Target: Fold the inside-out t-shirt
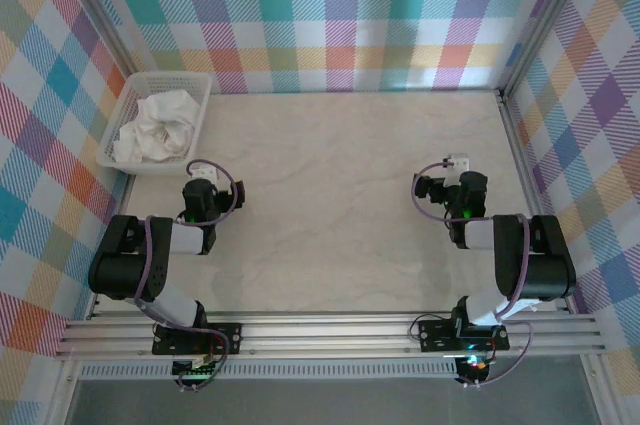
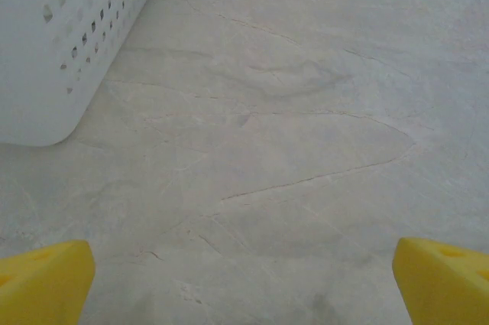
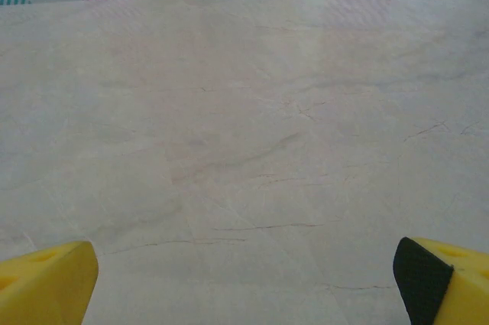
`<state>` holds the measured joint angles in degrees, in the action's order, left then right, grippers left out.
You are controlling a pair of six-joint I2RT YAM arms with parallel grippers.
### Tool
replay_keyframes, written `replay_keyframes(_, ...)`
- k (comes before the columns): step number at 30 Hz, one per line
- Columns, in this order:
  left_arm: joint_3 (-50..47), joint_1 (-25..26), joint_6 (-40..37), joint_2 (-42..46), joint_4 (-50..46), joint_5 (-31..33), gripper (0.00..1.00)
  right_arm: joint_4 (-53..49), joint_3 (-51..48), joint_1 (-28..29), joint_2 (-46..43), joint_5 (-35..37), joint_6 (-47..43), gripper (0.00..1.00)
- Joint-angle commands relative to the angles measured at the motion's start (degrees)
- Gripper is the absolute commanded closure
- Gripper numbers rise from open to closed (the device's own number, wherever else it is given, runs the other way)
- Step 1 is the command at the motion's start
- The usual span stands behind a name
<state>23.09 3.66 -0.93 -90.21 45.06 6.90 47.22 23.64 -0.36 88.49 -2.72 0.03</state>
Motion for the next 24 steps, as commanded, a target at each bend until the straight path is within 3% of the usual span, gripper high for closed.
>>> replay_keyframes(1, 0.99, 0.4, -0.51, 0.56, 1.28, -0.56, 0.0, 0.13, 0.08, -0.19, -0.55, -1.42, 0.56, 0.0)
replay_keyframes(18, 0.72, 0.62, -0.46, 0.72, 1.91, 0.6, 0.0, -1.24, 0.64, -0.17, -1.04, -1.34, 0.43, 0.0)
replay_keyframes(21, -0.46, 0.83, 0.87, 3.35, 2.0, 4.31, 0.0, -6.16, 0.63, -0.11, -7.22, 4.53, 2.82, 0.0)
replay_keyframes(24, 0.49, 0.9, 3.16, 13.95, -9.56, 8.68, 0.0, -15.2, 0.47, -0.13, -18.33, 8.67, 6.83, 0.0)
